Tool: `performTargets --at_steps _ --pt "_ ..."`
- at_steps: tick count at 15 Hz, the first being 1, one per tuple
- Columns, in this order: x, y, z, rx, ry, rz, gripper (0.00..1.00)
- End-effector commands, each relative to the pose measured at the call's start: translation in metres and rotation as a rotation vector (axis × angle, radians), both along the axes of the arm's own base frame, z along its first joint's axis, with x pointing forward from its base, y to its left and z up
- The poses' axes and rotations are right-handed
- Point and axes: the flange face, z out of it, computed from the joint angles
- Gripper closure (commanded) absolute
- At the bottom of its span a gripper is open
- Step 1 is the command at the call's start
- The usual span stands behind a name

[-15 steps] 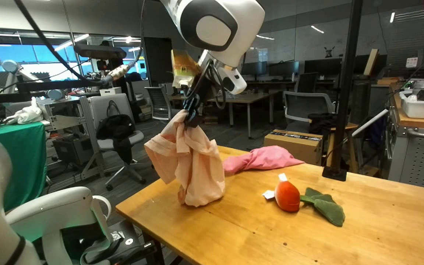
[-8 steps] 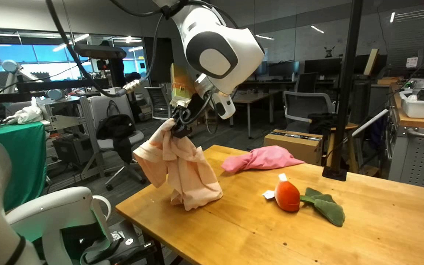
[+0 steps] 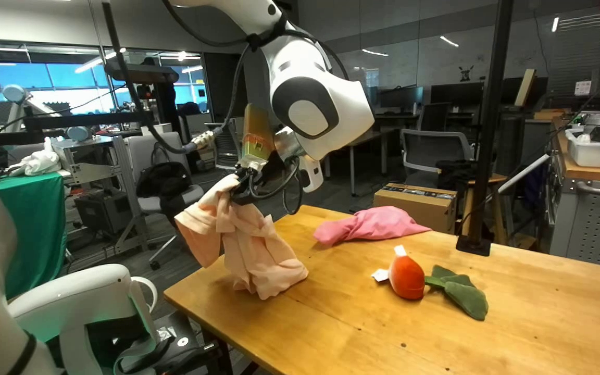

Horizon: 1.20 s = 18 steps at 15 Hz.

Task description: Spread the objects across on the table

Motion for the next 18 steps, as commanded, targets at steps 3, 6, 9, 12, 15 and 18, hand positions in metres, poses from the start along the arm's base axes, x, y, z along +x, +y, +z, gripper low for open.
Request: performTargets --at_steps 3,6,9,12,15,18 --pt "0.005 0.004 -0.006 0.009 0.02 0.006 0.56" --pt "0.005 0.002 -0.005 -0.007 0.013 0.0 0.33" --pt "0.006 0.002 -0.004 -0.017 0.006 0.0 0.11" --pt "0.006 0.002 -0.003 -0.026 -0.002 0.001 0.0" --pt "0.009 -0.002 0.005 -0.103 -0.043 0.008 0.0" --pt "0.006 -0.013 0.03 -0.219 -0.084 0.065 0.0"
